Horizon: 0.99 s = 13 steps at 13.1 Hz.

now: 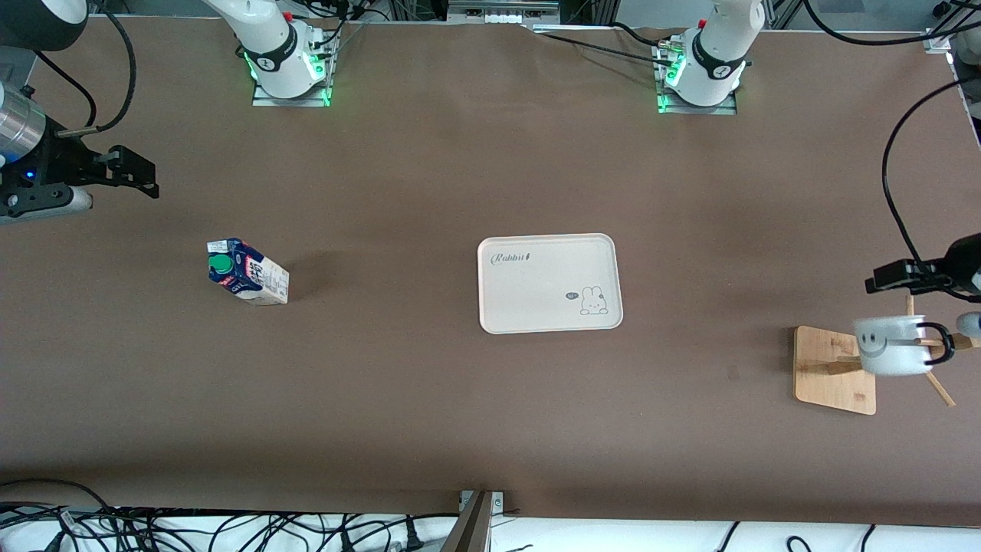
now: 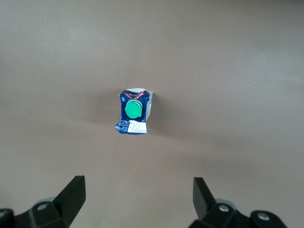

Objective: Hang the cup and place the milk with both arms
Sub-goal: 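Hang the mug handle on a stand peg with the left gripper, then open the left gripper and withdraw it from the hung mug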

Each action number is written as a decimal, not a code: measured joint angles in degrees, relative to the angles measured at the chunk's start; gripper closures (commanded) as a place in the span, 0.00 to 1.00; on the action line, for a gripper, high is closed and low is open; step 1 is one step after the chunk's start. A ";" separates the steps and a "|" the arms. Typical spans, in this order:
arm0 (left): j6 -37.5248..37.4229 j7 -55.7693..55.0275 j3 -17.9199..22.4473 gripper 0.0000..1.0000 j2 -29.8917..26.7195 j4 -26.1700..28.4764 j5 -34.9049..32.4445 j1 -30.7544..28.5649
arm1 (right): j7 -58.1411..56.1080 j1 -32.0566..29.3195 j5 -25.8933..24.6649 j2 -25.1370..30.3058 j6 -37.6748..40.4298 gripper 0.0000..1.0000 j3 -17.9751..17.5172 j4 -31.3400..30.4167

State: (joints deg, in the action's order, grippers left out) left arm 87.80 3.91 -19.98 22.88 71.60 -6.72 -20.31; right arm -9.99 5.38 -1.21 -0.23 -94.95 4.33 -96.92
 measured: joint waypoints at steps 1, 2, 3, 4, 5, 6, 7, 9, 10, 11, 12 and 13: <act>-2.28 -0.03 -0.08 0.00 -1.60 -0.04 -1.25 1.91 | 0.00 0.00 0.00 0.00 -0.05 0.00 -0.05 0.00; -4.48 -0.05 -0.29 0.00 -3.03 -0.03 -1.78 3.35 | 0.00 0.00 0.00 0.00 -0.10 0.00 -0.05 0.00; -6.01 -0.05 -0.79 0.00 -4.08 0.01 -1.94 4.08 | 0.00 0.00 0.00 0.00 -0.18 0.00 -0.05 0.00; -6.62 -0.03 -1.38 0.00 -4.63 0.09 -1.95 4.26 | 0.00 0.00 0.00 0.00 -0.30 0.00 -0.05 0.01; -6.77 -0.02 -2.03 0.00 -4.75 0.15 -1.95 4.21 | 0.00 0.00 0.00 0.00 -0.42 0.00 -0.06 0.03; -6.77 -0.02 -2.74 0.00 -4.70 0.28 -1.95 4.15 | 0.00 0.00 0.00 0.00 -0.54 0.00 -0.07 0.04; -6.77 -0.02 -3.62 0.00 -4.68 0.41 -1.95 4.12 | 0.00 0.00 0.00 0.00 -0.67 0.00 -0.08 0.04; -6.77 -0.30 -5.10 0.00 -4.72 0.47 -1.95 4.16 | 0.00 0.00 0.00 0.00 -0.78 0.00 -0.08 0.13; -6.77 -0.31 -5.28 0.00 -4.74 0.49 -1.95 4.17 | 0.00 0.00 0.00 0.00 -0.82 0.00 -0.08 0.19; -6.64 -0.31 -5.23 0.00 -4.90 0.62 -1.95 4.17 | 0.00 0.00 0.00 0.00 -0.85 0.00 -0.08 0.21; -5.92 -0.31 -4.82 0.00 -5.59 1.42 -1.95 4.59 | 0.00 0.00 0.00 0.00 -0.87 0.00 -0.10 0.22; -4.04 -0.31 -3.08 0.00 -7.16 3.49 -1.79 5.94 | 0.00 0.00 0.00 0.00 -0.89 0.00 -0.10 0.22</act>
State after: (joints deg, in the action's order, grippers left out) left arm 83.75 3.61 -23.06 15.72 75.09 -8.51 -14.36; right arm -9.98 5.37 -1.21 -0.24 -95.84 4.23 -96.70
